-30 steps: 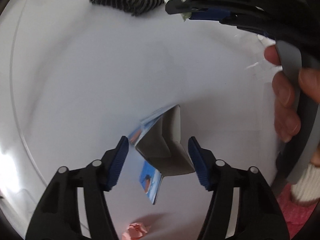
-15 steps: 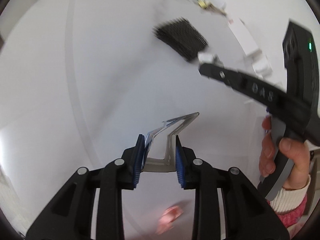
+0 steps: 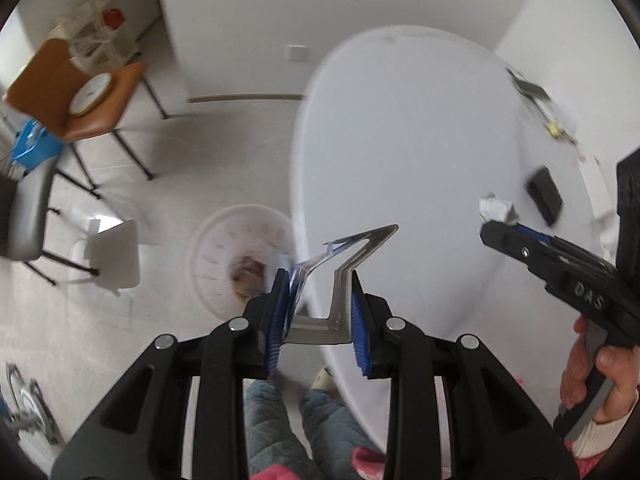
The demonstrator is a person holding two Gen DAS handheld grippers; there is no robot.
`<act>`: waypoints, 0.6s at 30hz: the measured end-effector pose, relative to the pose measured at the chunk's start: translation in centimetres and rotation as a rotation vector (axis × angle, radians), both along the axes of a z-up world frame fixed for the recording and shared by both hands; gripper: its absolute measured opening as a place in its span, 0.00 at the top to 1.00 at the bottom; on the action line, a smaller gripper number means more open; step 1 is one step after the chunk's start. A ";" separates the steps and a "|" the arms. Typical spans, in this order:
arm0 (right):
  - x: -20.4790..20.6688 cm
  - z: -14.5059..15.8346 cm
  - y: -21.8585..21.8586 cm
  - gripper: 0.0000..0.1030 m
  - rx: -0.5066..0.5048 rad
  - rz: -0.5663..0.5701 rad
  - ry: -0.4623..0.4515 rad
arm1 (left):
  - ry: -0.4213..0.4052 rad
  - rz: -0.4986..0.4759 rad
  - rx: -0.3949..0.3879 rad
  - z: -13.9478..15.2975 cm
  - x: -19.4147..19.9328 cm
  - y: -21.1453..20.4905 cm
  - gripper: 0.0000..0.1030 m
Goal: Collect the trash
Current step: 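Carry box and tissue to the wastebasket and open both grippers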
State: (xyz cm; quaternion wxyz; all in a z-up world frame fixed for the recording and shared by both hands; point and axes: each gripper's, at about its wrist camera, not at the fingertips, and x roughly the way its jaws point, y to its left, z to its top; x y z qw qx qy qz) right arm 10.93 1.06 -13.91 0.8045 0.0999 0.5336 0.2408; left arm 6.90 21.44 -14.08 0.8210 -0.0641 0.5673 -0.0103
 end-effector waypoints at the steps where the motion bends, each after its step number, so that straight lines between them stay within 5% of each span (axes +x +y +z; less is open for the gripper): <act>1: 0.2 0.4 2.1 0.70 -0.003 0.027 -0.003 | -0.008 0.025 0.009 0.3 0.0 1.6 0.72; 8: 0.8 0.8 10.9 0.70 -0.039 0.134 0.004 | -0.047 0.102 0.019 1.6 -0.6 10.2 0.72; 18: 1.8 -0.7 17.6 0.68 -0.103 0.235 0.024 | -0.050 0.112 -0.004 1.0 0.4 13.8 0.72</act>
